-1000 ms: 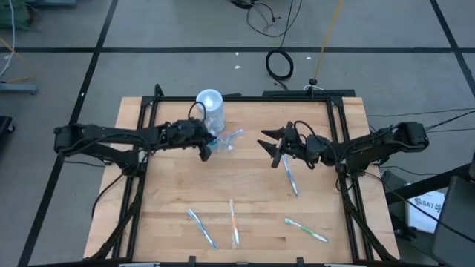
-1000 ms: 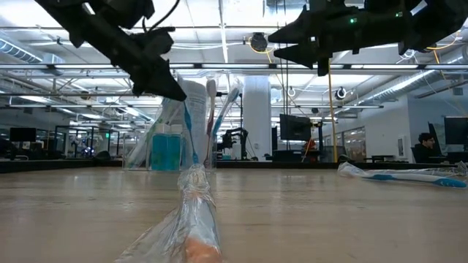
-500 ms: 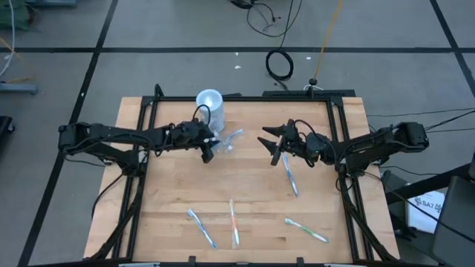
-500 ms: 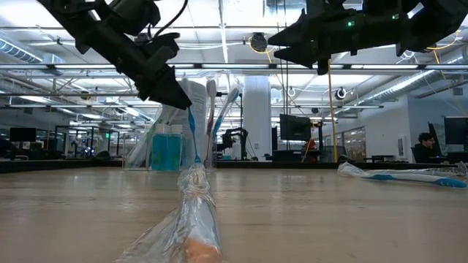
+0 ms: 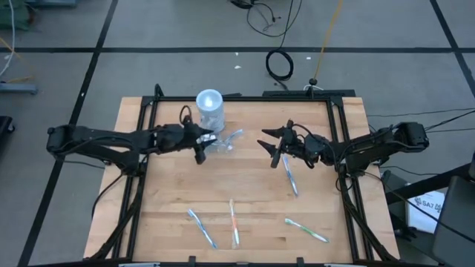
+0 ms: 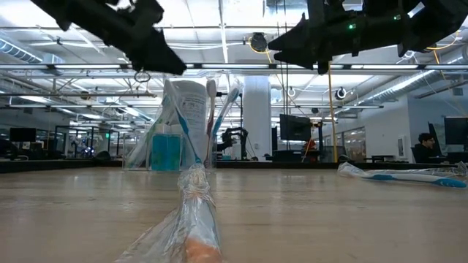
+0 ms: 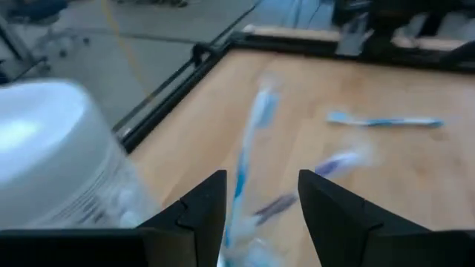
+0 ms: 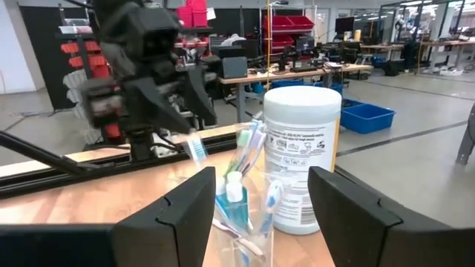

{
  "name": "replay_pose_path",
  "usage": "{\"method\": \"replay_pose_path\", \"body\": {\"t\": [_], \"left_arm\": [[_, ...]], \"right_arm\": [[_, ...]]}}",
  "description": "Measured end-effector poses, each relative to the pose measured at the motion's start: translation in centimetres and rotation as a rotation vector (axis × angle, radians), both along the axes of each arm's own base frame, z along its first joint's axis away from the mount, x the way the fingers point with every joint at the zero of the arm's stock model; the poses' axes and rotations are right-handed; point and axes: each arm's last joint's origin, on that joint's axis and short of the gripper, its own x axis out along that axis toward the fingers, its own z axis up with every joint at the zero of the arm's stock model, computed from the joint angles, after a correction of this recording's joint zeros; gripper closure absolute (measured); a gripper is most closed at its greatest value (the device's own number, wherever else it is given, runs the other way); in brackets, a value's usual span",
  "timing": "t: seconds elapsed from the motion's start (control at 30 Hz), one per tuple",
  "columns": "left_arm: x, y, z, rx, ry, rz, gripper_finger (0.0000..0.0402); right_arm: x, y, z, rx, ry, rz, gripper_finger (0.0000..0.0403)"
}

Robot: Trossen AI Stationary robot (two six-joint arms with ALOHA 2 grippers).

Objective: Pick & Place toothbrushing station
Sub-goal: Put the blue toothbrush into the transparent organizer

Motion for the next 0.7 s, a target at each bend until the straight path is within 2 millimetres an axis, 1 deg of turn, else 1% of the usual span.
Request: {"method": "replay_pose_path", "body": {"t": [0.17, 0.33, 0.43, 0.7], "left_arm": [[-0.7, -2.0, 1.2, -0.001, -0.056, -0.105, 0.0227], [-0.8, -3.8, 1.6, 0.011, -0.088, -0.199, 0.0227], [-0.8, -4.5, 1.5, 0.006, -0.08, -0.246, 0.0227], [-0.9, -6.7, 0.9, -0.026, -0.026, -0.574, 0.0227]], "right_arm": [[0.0, 0.0, -0.3, 0.002, 0.031, 0.0, 0.0195], [0.0, 0.0, -1.2, -0.003, 0.131, -0.001, 0.0195], [-0.1, 0.0, -1.2, -0.001, 0.129, -0.001, 0.0195], [-0.1, 0.0, -1.2, 0.001, 0.129, 0.0, 0.0195]]}}
